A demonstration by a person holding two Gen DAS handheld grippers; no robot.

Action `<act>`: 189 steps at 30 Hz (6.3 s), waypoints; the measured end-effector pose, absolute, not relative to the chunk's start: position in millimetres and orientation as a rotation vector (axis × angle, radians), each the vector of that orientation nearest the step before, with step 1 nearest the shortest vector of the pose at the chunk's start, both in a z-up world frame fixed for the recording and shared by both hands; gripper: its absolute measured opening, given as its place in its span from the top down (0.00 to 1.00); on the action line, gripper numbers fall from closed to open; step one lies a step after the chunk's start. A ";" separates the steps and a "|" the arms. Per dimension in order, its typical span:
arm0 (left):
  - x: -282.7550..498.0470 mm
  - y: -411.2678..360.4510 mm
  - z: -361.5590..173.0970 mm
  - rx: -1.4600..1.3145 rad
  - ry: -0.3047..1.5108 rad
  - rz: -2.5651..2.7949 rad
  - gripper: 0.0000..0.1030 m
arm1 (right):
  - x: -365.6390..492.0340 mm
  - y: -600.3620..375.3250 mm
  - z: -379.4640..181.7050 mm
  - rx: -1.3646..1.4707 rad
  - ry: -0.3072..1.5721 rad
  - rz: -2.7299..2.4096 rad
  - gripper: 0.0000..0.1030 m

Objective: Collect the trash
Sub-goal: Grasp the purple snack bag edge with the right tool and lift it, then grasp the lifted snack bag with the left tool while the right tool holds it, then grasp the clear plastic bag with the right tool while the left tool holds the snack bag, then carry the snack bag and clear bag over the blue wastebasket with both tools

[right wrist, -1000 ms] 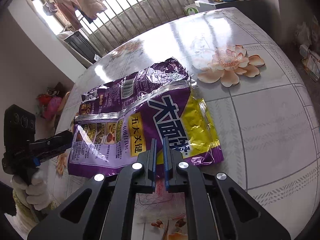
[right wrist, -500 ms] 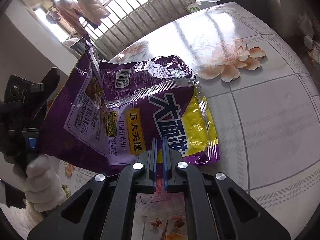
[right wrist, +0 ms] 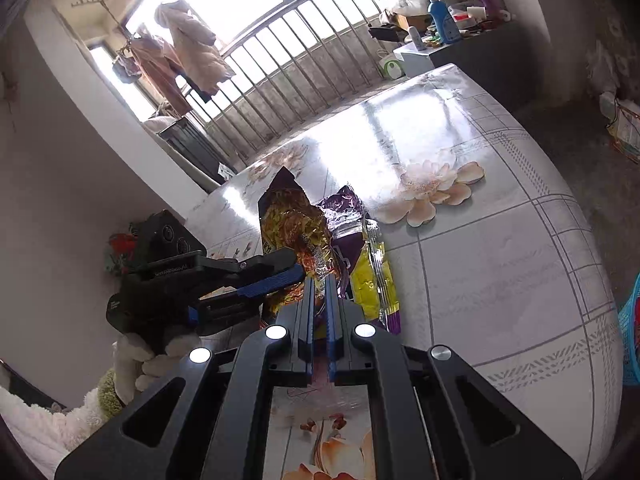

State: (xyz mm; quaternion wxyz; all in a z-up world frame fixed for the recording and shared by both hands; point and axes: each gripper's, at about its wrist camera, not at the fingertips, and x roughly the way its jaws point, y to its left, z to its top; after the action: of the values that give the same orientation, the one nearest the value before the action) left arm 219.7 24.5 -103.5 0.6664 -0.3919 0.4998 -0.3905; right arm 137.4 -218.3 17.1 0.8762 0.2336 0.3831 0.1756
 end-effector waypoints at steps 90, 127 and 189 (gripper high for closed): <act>159.9 26.0 -32.7 -0.124 0.955 -0.596 0.99 | 108.6 -217.6 -18.6 0.667 1.039 0.079 0.83; 138.9 0.4 -17.4 -0.034 0.894 -0.551 0.99 | 99.9 -243.4 10.2 0.643 0.890 -0.003 0.94; 207.7 -564.6 -264.7 0.066 1.741 -0.893 0.57 | -126.3 -608.5 -124.9 1.232 0.492 -0.806 0.94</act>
State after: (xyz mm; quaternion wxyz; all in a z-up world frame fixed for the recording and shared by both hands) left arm 207.7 -564.6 -264.7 0.5580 0.0279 0.7380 -0.3785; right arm -126.3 -608.5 -124.9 0.7137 0.5558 0.2221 -0.3639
